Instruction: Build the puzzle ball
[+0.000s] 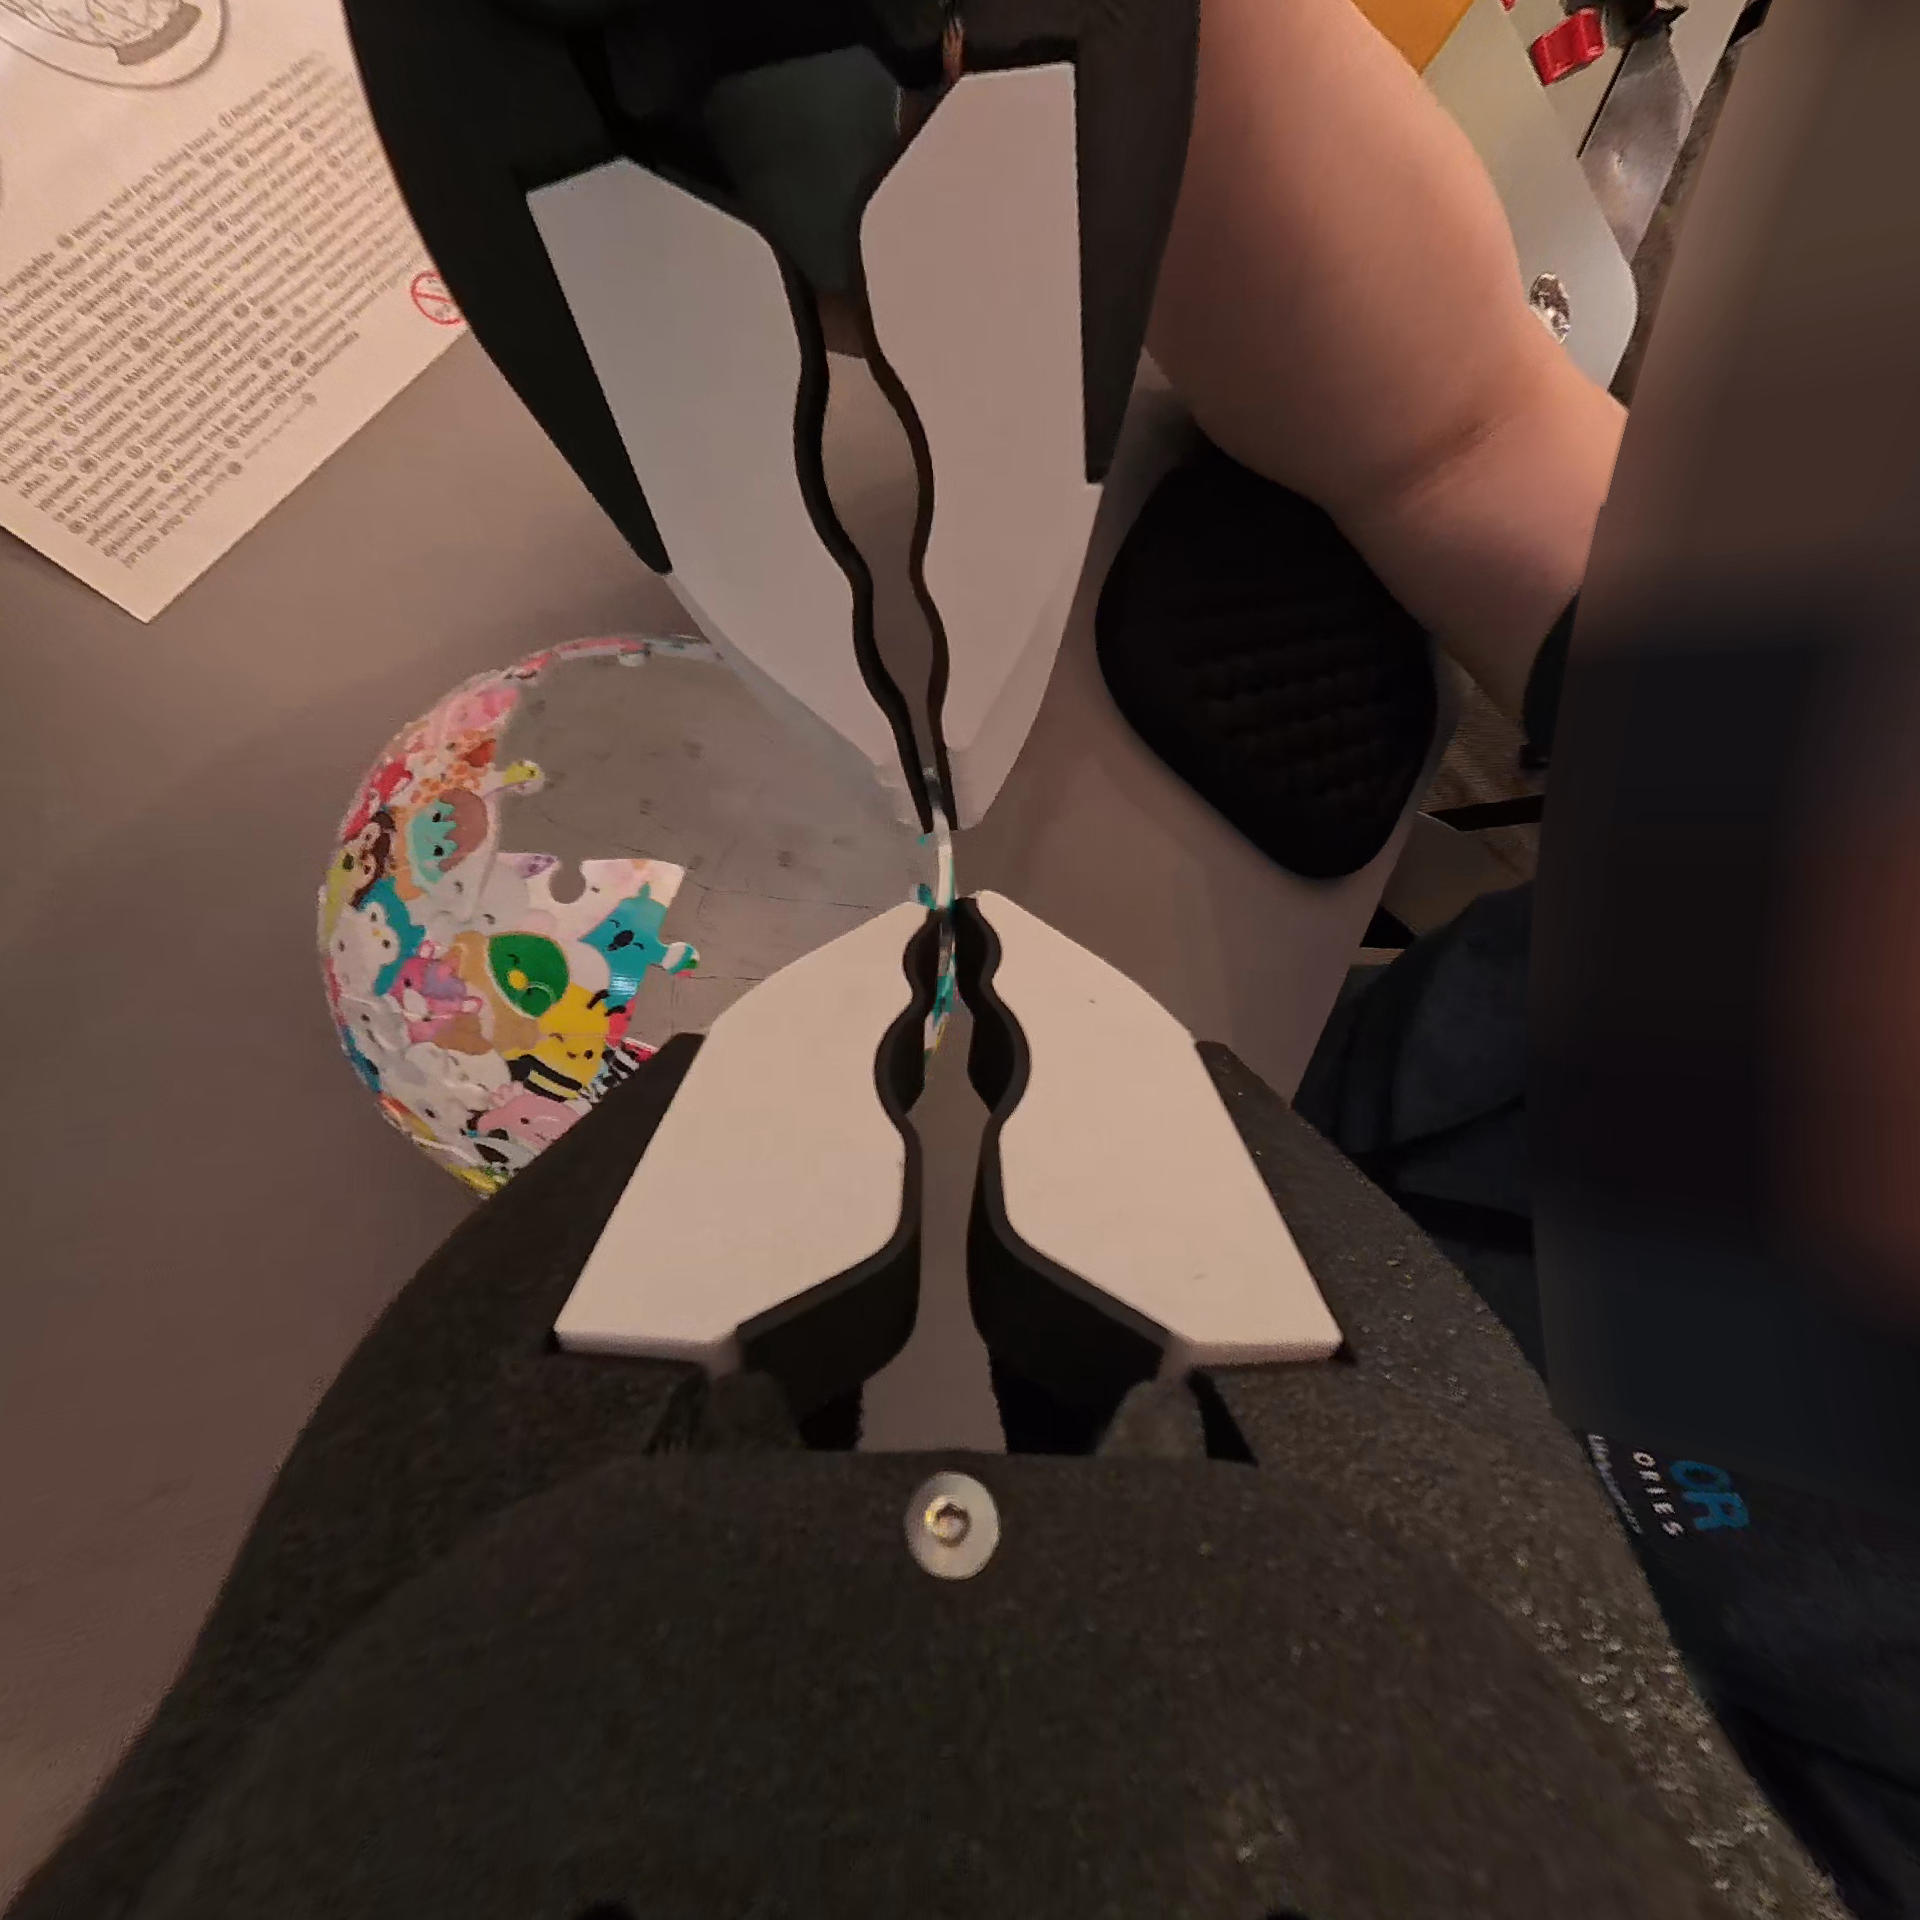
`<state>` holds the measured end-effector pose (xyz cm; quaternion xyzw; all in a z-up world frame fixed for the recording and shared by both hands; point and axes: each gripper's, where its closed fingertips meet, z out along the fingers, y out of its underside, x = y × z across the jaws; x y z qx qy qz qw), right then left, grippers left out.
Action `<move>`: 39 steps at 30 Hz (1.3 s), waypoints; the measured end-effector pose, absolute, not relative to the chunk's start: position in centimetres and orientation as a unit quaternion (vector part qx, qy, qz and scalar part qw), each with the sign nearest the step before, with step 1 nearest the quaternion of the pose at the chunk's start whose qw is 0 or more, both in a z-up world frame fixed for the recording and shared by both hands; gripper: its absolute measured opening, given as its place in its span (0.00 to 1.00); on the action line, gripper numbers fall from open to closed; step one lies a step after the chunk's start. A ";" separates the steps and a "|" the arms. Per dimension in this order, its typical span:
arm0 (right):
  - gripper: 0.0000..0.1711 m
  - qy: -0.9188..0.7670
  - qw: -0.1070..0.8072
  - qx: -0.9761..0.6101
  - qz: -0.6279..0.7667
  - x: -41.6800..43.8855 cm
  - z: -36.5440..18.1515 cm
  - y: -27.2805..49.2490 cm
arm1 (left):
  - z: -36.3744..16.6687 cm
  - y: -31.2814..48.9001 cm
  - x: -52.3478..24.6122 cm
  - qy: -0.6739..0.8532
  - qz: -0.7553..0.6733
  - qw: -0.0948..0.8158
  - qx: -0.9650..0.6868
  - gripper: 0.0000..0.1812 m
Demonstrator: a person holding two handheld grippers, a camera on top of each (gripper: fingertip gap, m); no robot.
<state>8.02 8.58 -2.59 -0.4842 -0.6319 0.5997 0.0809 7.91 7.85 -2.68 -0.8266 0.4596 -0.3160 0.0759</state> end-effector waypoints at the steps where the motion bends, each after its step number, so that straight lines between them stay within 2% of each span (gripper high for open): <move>1: 0.02 -0.632 0.085 -0.482 0.601 8.0 -2.5 8.6 | -2.7 7.8 8.0 0.458 -0.321 0.071 -0.826 0.01; 7: 0.05 -0.629 0.109 -0.476 0.604 8.3 -1.9 9.0 | -2.7 8.0 8.0 0.464 -0.324 0.054 -0.823 0.01; 13: 0.14 -0.635 0.110 -0.485 0.592 8.7 -2.8 9.4 | -2.7 8.1 8.1 0.459 -0.332 0.037 -0.823 0.01; 18: 0.14 -0.637 0.106 -0.487 0.588 8.5 -3.5 9.4 | -2.7 8.2 8.1 0.453 -0.346 0.025 -0.821 0.01; 23: 0.13 -0.631 0.125 -0.468 0.606 7.9 -2.7 9.3 | -2.7 8.2 8.1 0.455 -0.351 0.025 -0.818 0.01; 25: 0.07 -0.632 0.122 -0.467 0.606 8.0 -2.7 9.3 | -2.6 8.2 8.0 0.458 -0.350 0.027 -0.817 0.01; 30: 0.02 -0.638 0.097 -0.462 0.608 8.3 -3.0 8.8 | -2.6 8.2 8.0 0.464 -0.347 0.030 -0.815 0.01; 33: 0.02 -0.639 0.088 -0.462 0.609 8.4 -3.0 8.6 | -2.7 8.3 7.9 0.472 -0.338 0.034 -0.814 0.02; 36: 0.01 -0.628 0.073 -0.471 0.616 8.2 -3.0 8.6 | -2.5 8.9 7.8 0.481 -0.321 0.057 -0.814 0.09; 39: 0.01 -0.627 0.073 -0.471 0.616 8.1 -3.0 8.7 | -2.3 9.1 7.6 0.492 -0.311 0.065 -0.811 0.08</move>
